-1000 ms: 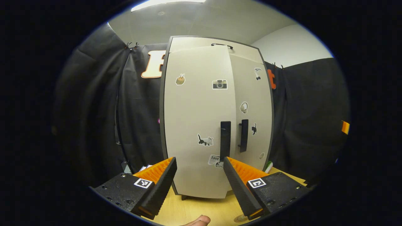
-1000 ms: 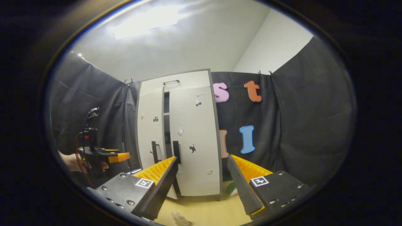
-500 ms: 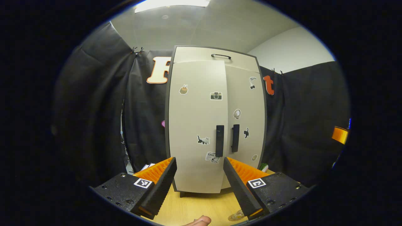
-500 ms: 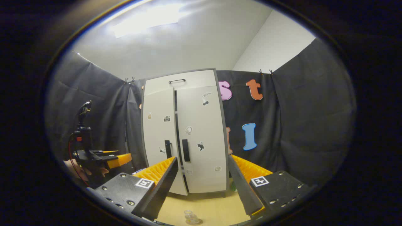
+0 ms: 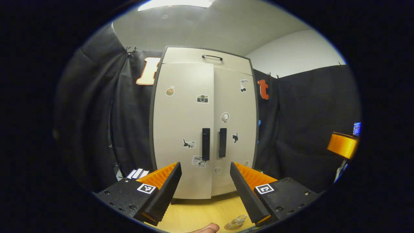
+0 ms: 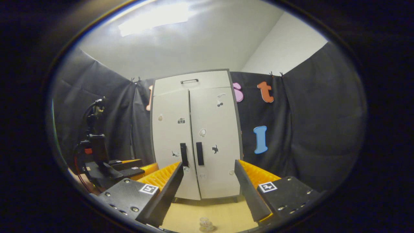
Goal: Grasp the bottle in the cabinet with the left hand and place it on the coaster, then close the right door with the right hand and the left door with the left hand.
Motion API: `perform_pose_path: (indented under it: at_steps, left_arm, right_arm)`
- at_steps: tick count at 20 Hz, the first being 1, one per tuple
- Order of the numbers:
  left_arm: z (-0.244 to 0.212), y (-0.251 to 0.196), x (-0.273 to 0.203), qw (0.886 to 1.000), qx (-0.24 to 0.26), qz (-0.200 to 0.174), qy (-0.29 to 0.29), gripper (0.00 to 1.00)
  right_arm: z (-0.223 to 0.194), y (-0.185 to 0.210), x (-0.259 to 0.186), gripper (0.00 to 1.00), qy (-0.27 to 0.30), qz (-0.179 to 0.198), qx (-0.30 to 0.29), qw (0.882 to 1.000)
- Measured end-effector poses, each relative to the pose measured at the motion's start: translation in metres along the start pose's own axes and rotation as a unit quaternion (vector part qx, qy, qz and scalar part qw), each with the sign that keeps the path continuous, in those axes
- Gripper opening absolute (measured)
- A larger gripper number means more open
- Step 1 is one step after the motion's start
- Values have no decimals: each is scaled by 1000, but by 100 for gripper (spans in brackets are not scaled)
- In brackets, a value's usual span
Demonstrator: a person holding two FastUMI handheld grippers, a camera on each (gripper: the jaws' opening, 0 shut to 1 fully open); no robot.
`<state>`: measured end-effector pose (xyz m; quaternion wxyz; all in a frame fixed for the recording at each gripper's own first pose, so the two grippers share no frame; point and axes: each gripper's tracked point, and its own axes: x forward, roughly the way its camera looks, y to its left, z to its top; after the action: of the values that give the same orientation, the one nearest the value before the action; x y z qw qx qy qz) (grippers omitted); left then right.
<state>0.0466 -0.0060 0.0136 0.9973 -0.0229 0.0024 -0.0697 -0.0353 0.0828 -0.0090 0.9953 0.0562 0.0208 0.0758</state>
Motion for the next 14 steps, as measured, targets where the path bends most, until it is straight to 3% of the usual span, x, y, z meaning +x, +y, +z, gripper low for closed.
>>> perform_pose_path:
  at_steps: [1, 4, 14]
  left_arm:
    - [-4, -4, 1, 1000, 4, -8, 3, 96]
    - [-11, -8, 7, 1000, -5, -23, 9, 95]
    - [-22, 28, 11, 999, -16, -12, 35, 95]
  right_arm:
    - [-3, -2, -2, 93, 9, -9, -4, 1000]
    - [-4, -1, -5, 96, 18, -20, -12, 1000]
    - [-3, 21, 18, 96, -1, -20, -26, 999]
